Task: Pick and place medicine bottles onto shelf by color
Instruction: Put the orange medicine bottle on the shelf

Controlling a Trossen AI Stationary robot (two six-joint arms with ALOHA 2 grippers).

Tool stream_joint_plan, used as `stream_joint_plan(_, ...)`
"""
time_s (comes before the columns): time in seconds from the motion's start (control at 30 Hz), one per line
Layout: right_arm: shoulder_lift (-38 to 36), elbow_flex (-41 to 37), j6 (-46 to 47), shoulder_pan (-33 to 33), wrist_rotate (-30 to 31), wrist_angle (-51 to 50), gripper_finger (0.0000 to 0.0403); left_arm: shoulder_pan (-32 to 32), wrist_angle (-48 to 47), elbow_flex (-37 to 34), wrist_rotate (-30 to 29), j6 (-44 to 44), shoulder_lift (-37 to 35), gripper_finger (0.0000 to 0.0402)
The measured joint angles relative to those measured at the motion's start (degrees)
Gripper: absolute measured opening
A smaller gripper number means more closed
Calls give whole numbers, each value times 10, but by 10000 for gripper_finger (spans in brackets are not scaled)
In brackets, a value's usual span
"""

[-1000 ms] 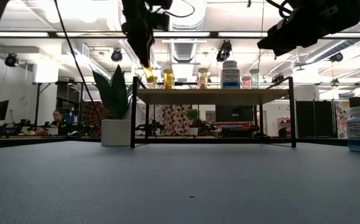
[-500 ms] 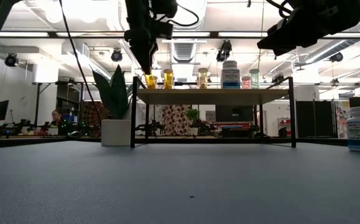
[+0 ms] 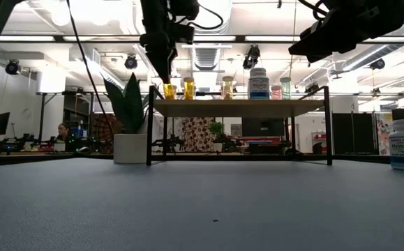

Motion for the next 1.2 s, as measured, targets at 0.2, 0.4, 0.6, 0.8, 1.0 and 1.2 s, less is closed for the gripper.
stream_joint_plan(0.2,0,0,0,0,0,0,13,0,1,0,0,0,0,168)
stream_joint_plan(0.4,0,0,0,0,0,0,13,0,-3,9,-1,11,-1,182)
stream_joint_plan(0.6,0,0,6,0,0,0,13,0,-4,25,-16,14,-7,183)
stream_joint_plan(0.8,0,0,6,0,0,0,13,-3,-13,25,-35,15,-34,183)
stream_joint_plan(1.0,0,0,4,0,0,0,13,-18,39,0,-32,56,-75,147)
stream_joint_plan(1.2,0,0,3,0,0,-2,13,-18,94,-57,-31,66,-89,34)
